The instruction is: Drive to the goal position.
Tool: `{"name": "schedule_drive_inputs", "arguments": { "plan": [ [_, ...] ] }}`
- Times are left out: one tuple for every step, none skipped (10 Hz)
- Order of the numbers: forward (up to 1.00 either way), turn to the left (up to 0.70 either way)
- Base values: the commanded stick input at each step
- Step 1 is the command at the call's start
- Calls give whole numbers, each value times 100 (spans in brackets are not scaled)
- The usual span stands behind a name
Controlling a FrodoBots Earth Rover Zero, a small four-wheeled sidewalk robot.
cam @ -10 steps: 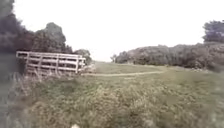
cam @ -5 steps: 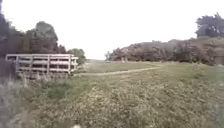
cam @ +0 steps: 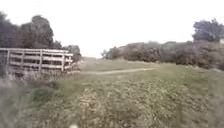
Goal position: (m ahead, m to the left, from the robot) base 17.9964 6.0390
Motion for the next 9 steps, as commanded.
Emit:
{"name": "schedule_drive_inputs", "arguments": {
  "plan": [
    [70, -3],
    [70, -1],
    [70, 0],
    [70, 0],
    [70, 0],
    [70, 0],
    [70, 0],
    [70, 0],
    [70, 0]
  ]
}}
